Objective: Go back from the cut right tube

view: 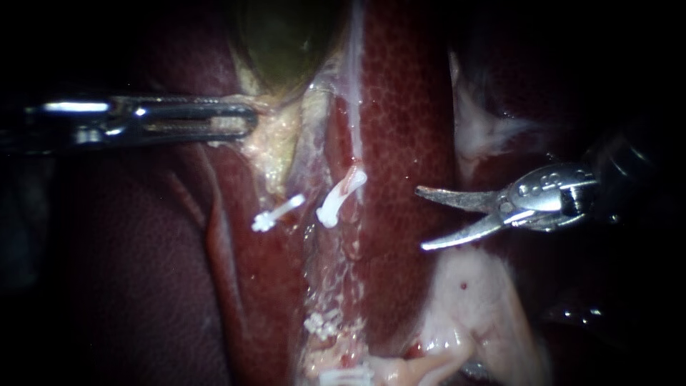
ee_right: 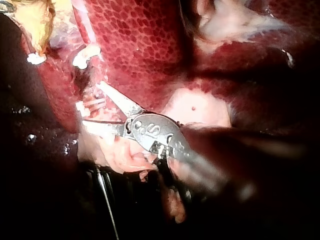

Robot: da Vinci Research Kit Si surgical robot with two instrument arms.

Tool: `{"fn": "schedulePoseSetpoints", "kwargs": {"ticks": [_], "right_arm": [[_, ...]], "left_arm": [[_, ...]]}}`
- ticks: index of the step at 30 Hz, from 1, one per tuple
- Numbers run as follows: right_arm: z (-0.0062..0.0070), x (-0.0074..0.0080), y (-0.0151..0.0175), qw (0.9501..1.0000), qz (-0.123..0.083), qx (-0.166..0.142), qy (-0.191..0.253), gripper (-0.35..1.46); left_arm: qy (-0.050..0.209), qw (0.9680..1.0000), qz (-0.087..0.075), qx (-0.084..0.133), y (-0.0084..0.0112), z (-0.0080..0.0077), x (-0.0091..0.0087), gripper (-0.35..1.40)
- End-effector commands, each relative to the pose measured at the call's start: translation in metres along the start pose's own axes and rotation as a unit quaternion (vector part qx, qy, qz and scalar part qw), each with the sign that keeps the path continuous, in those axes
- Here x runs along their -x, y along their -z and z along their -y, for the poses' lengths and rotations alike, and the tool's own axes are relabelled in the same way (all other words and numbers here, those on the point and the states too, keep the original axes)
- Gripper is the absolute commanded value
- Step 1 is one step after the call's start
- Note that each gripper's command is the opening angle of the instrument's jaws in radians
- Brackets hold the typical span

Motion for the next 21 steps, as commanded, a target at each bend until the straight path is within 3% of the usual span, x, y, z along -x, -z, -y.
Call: {"fn": "schedulePoseSetpoints", "kwargs": {"ticks": [1, 8, 21], "right_arm": [[0.0000, 0.0001, 0.0000, 1.0000, 0.000, -0.002, 0.000, 1.43], [0.0000, 0.0000, -0.0001, 1.0000, -0.001, -0.006, 0.000, 1.43], [0.0000, 0.0000, -0.0003, 0.9999, -0.003, -0.010, 0.000, 1.43]], "left_arm": [[0.003, 1.0000, -0.004, -0.001, -0.0005, 0.0002, -0.0004, -0.11], [0.002, 0.9999, -0.010, -0.005, -0.0026, 0.0008, -0.0012, -0.11], [0.002, 0.9999, -0.010, -0.006, -0.0028, 0.0009, -0.0012, -0.11]]}}
